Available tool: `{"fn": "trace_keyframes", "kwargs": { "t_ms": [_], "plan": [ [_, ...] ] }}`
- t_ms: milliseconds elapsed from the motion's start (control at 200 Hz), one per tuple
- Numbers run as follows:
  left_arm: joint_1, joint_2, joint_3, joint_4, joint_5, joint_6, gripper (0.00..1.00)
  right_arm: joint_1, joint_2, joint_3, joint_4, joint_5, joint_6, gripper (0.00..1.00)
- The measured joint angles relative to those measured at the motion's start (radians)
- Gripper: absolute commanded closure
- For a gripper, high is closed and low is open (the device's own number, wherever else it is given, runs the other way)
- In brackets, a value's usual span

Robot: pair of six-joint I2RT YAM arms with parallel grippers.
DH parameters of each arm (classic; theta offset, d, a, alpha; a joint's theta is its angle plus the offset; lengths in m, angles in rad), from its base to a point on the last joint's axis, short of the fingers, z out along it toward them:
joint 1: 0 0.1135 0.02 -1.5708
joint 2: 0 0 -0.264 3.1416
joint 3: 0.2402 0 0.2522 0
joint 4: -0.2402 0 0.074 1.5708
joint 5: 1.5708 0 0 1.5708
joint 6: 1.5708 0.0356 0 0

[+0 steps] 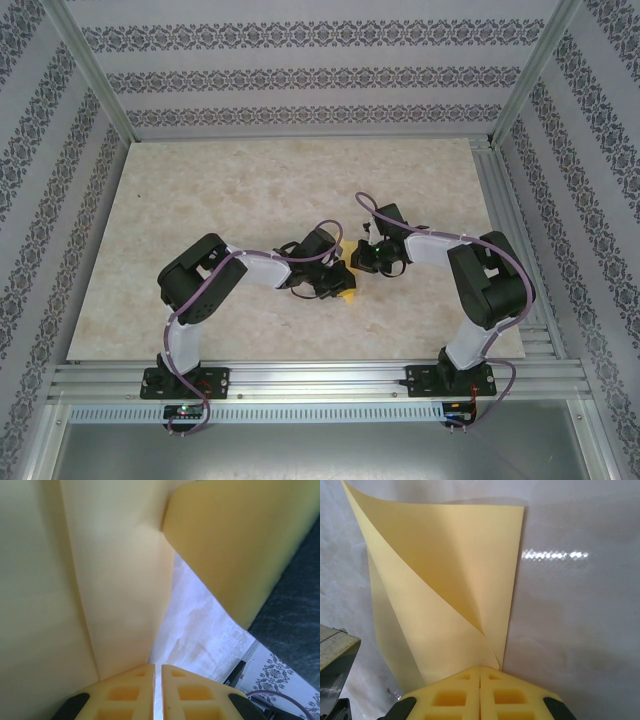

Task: Fold a paper plane with a square sheet of paper (fold left side to right side)
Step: Fourth fold the wing at the center of the table.

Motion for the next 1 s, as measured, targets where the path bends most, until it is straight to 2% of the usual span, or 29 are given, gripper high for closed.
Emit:
{"fn": "trace_keyframes", "kwargs": {
  "t_ms": [430, 769, 999],
  "plan": [
    [-0.025, 0.0, -0.022, 0.054, 0.001, 0.001, 0.86, 0.002, 0.012, 0.022, -0.029, 0.012, -0.006, 0.93],
    [-0.085, 0.0, 0.024, -0.027, 0.005, 0.023, 0.86, 0.007, 0.016, 0.033, -0.047, 0.016, -0.007, 0.93],
    [-0.087, 0.0, 0.037, -0.055, 0.002, 0.024, 0.86, 0.007, 0.019, 0.035, -0.048, 0.015, -0.007, 0.93]
  ]
}}
